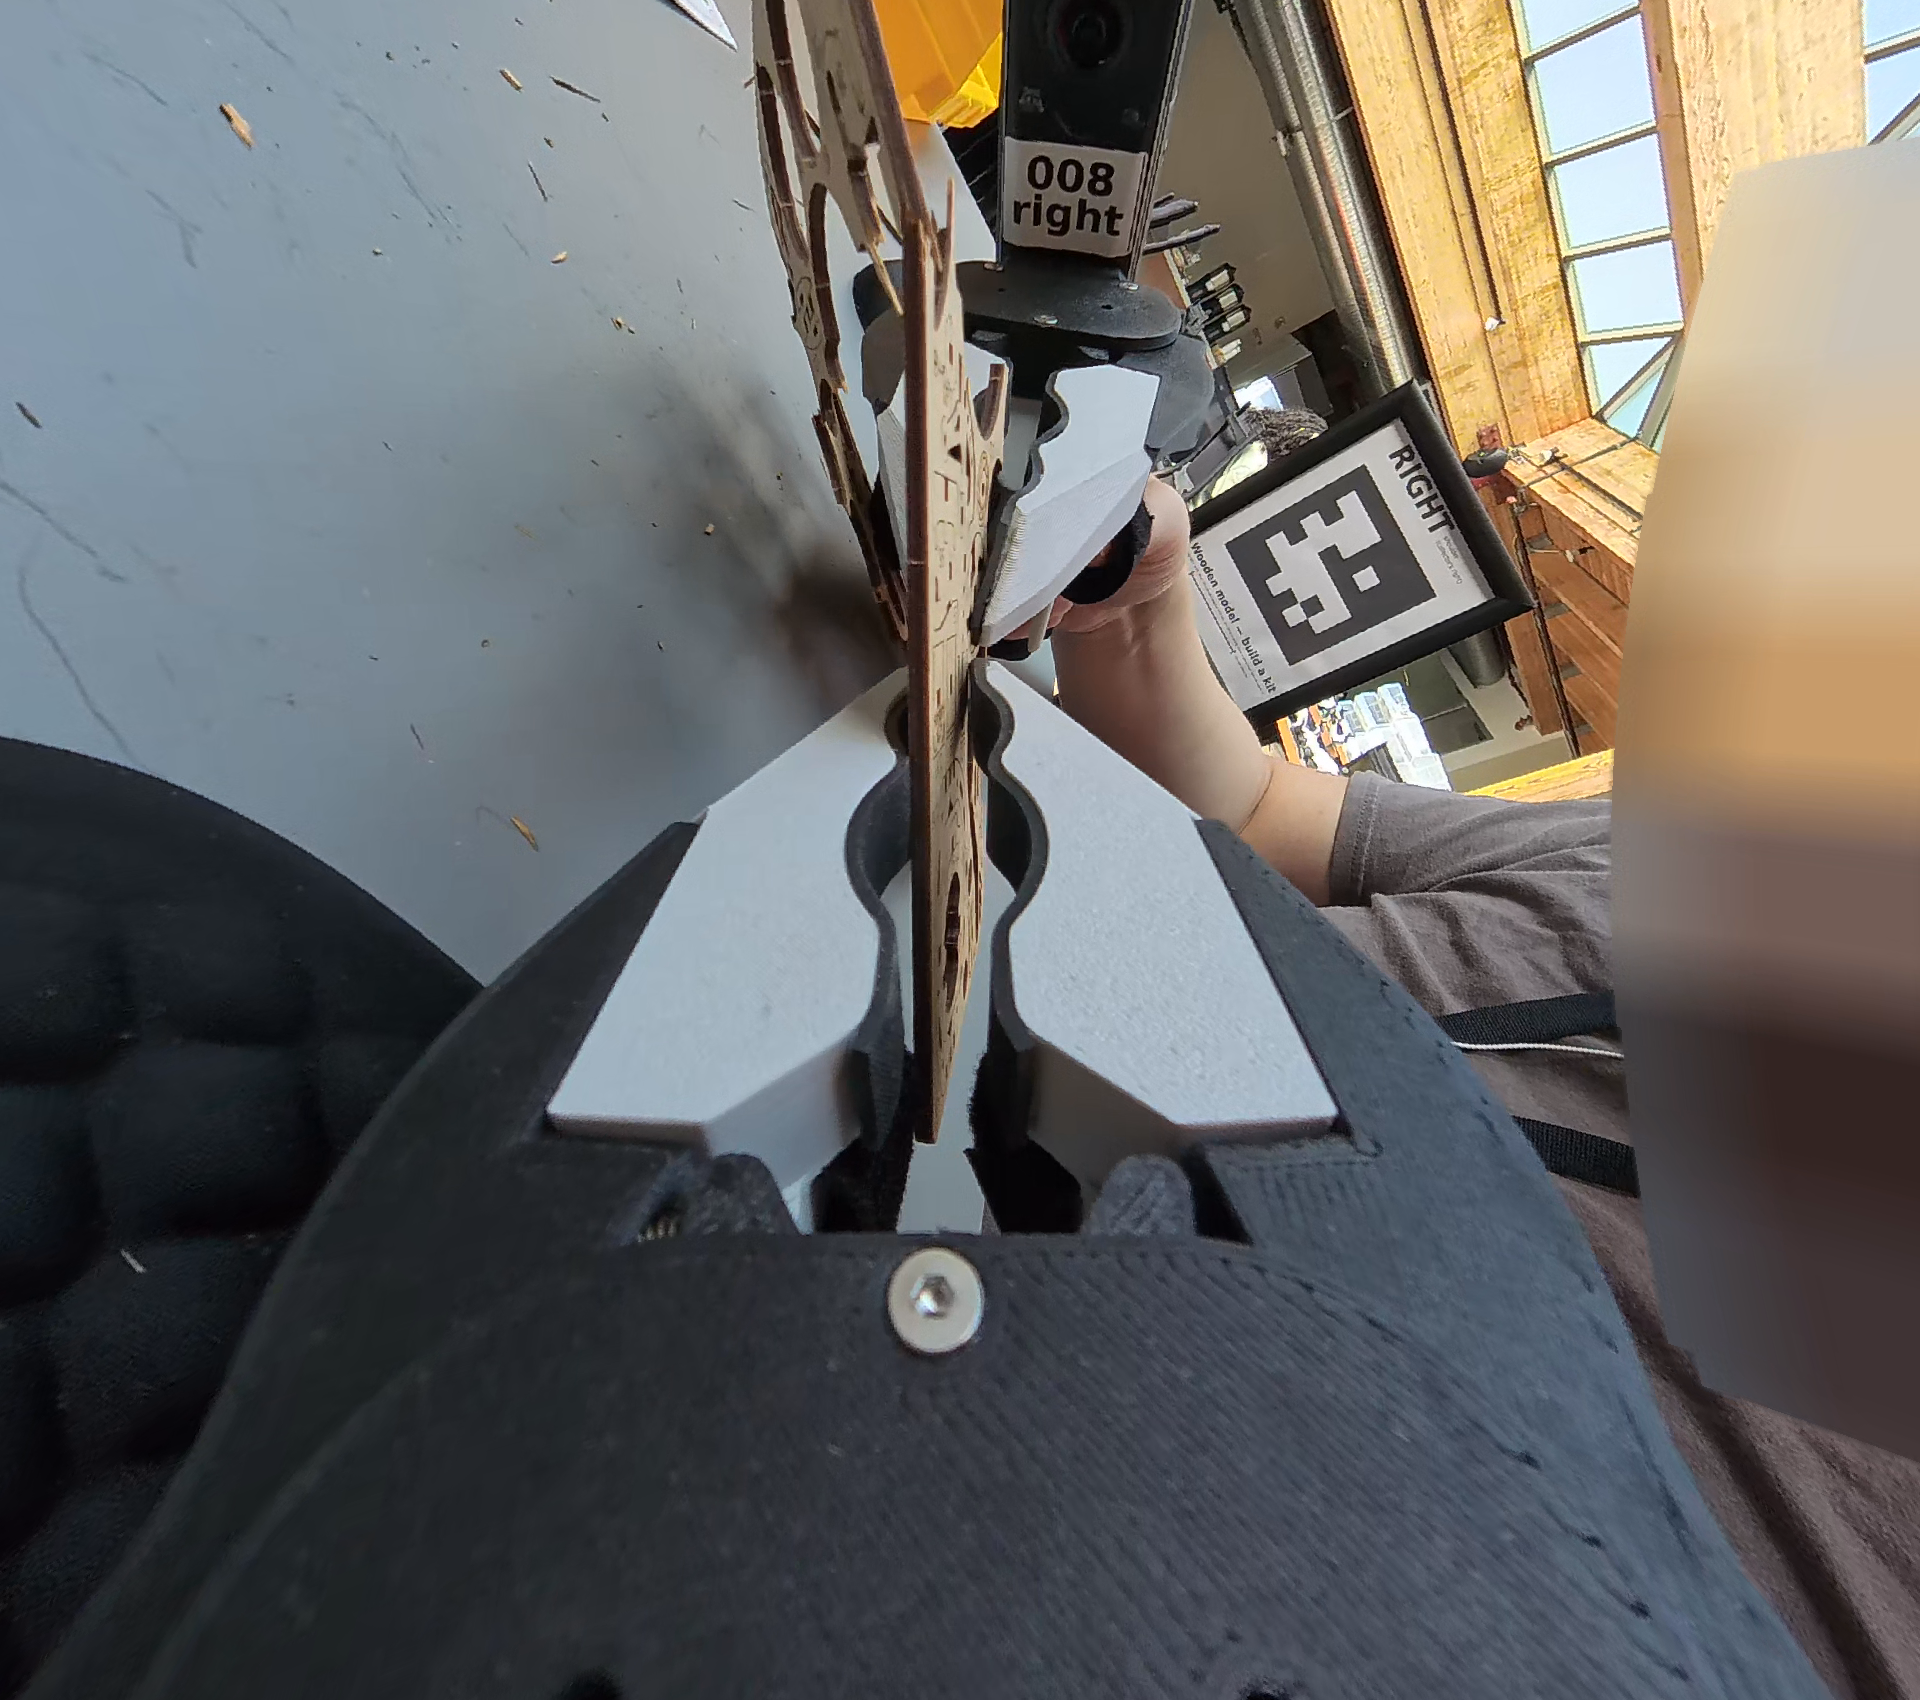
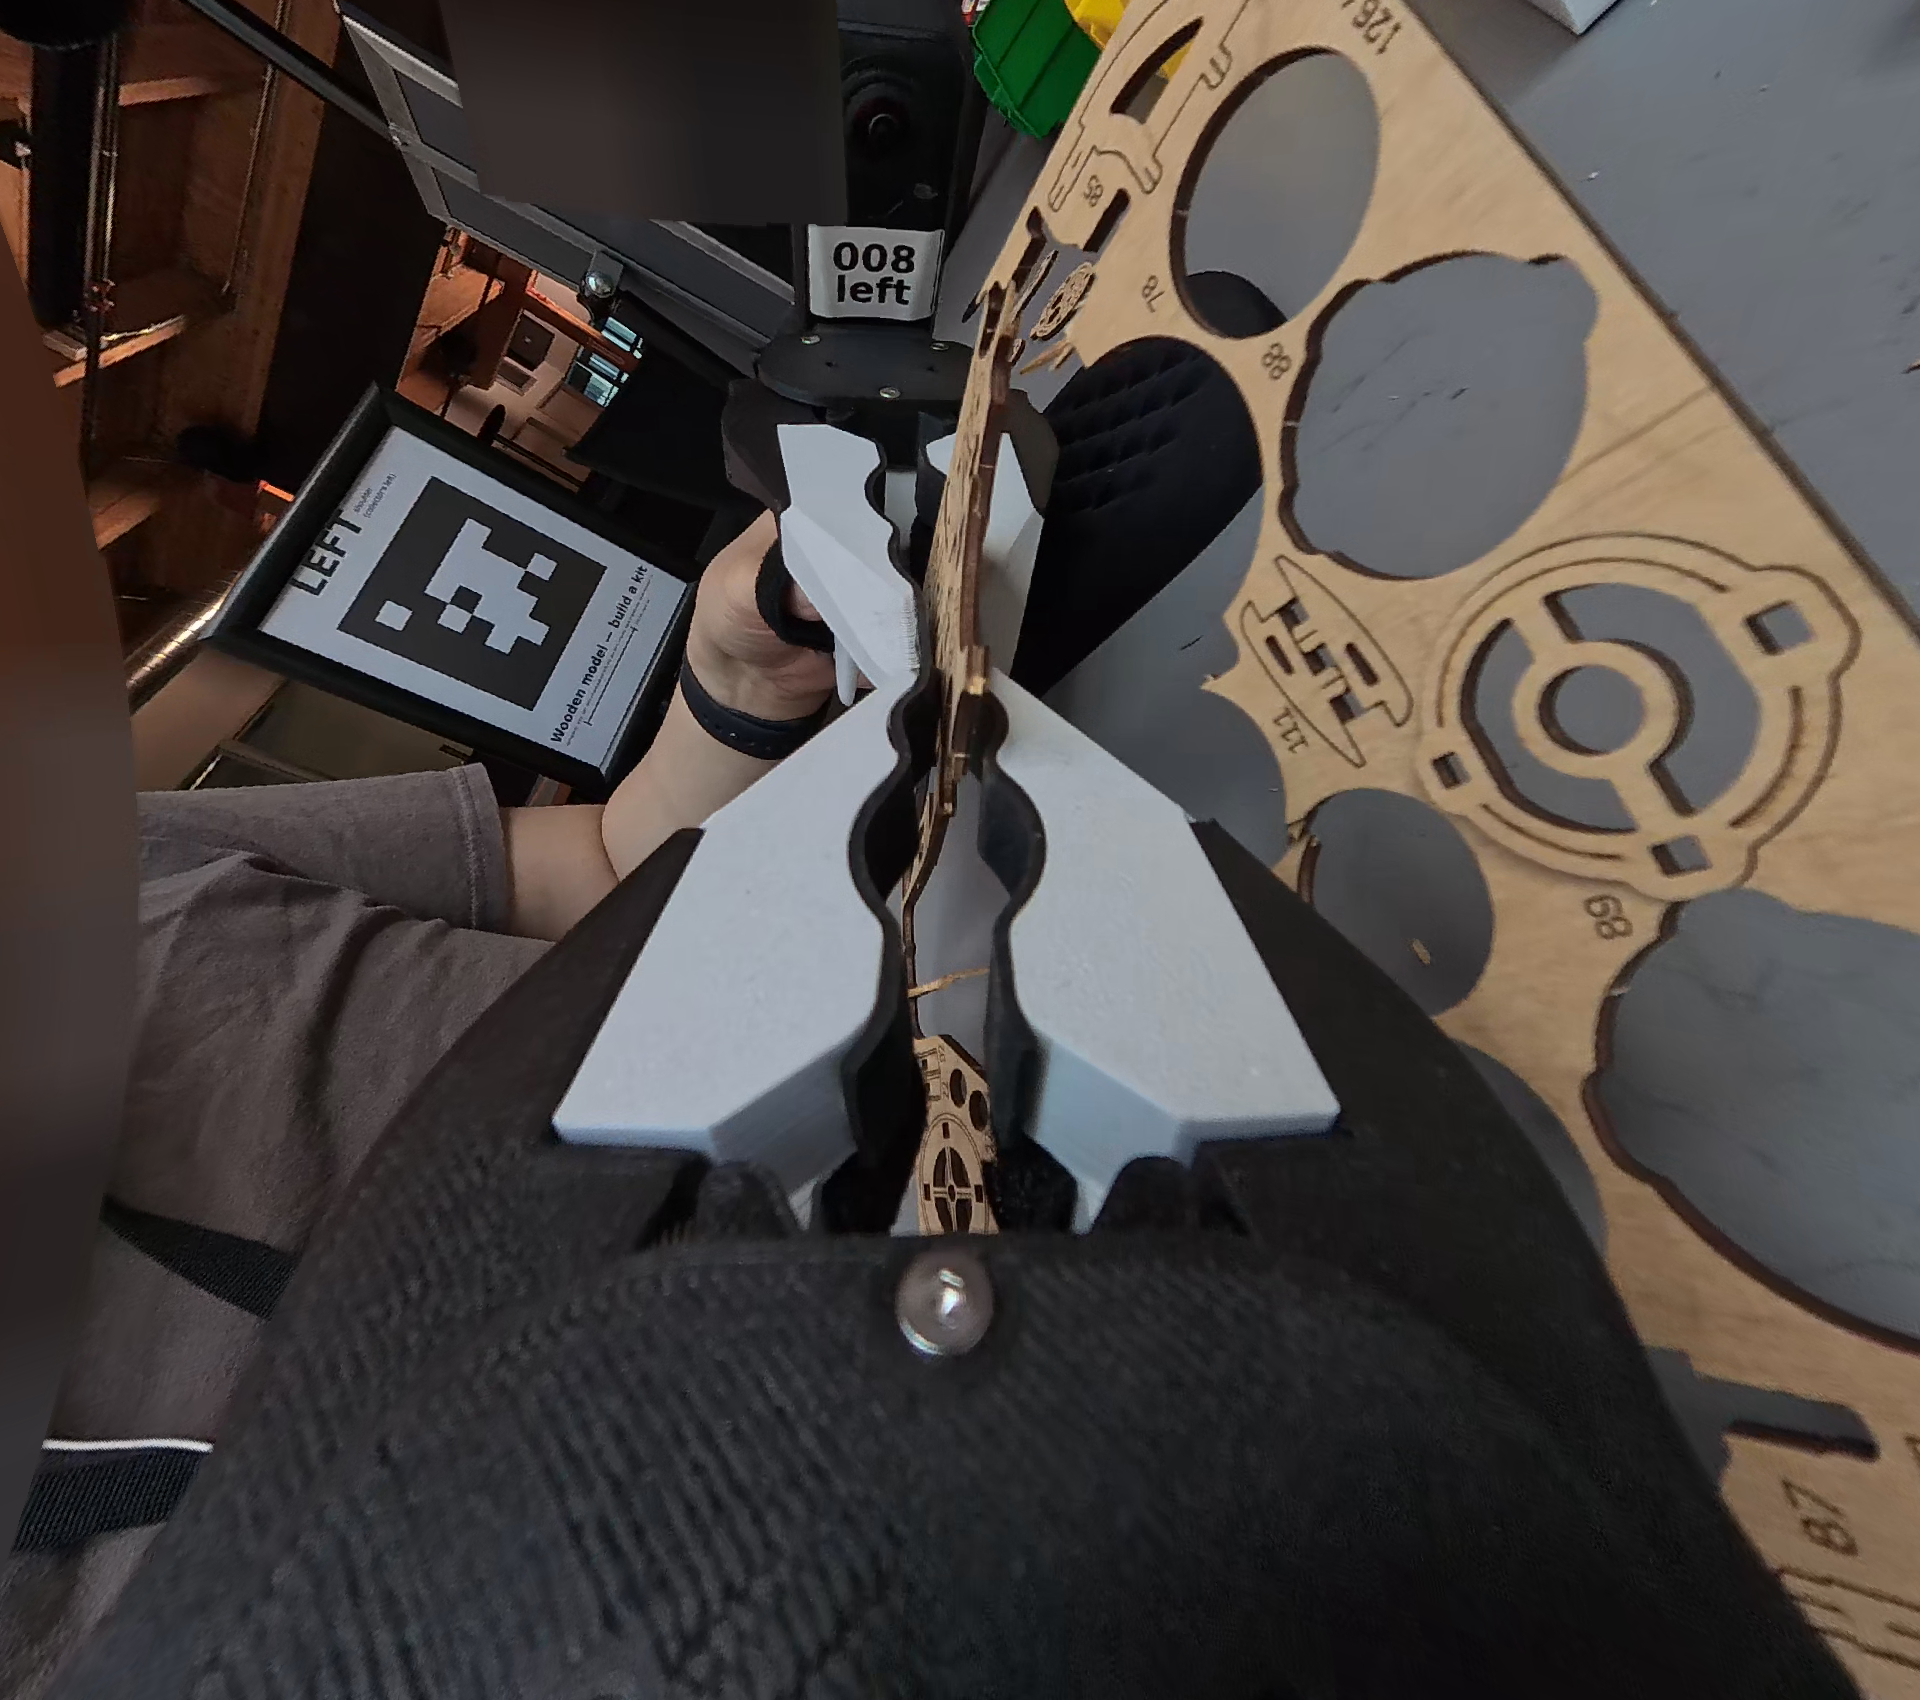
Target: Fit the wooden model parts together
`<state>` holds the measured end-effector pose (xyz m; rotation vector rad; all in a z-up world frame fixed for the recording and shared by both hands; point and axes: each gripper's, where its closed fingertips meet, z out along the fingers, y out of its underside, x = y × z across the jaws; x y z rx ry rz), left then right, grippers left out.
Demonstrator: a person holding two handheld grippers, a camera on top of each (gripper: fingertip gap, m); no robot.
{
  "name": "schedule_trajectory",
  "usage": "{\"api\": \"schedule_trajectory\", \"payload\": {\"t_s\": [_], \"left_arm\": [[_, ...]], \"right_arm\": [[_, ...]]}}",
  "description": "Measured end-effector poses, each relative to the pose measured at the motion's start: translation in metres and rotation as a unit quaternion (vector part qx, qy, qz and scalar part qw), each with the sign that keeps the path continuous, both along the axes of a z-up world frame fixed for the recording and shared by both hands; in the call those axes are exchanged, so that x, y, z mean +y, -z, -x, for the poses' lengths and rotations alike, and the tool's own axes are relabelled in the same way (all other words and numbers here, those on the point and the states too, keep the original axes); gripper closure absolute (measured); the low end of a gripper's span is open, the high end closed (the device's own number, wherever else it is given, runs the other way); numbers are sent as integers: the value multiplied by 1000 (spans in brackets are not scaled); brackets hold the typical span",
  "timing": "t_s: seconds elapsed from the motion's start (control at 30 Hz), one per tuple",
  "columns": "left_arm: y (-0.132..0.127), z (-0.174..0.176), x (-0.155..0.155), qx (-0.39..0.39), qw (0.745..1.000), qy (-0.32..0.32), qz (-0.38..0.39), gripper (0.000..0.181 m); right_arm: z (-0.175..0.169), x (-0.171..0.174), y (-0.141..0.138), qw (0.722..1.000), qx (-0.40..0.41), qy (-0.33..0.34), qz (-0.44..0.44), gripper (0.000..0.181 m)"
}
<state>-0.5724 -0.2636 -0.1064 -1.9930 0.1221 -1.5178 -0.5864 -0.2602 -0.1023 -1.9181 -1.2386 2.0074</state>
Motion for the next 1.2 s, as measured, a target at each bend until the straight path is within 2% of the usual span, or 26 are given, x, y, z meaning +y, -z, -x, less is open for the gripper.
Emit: {"api": "schedule_trajectory", "payload": {"t_s": [0.8,1.0,1.2], "left_arm": [[-2,0,-1,-40,999,17,25,181],[3,0,1,-32,998,13,43,180],[2,-3,-2,-23,999,23,29,180]], "right_arm": [[0,0,0,1000,3,-9,6,177],[2,1,7,1000,-13,-5,-22,175],[-1,-2,6,1000,-2,-19,2,177]]}}
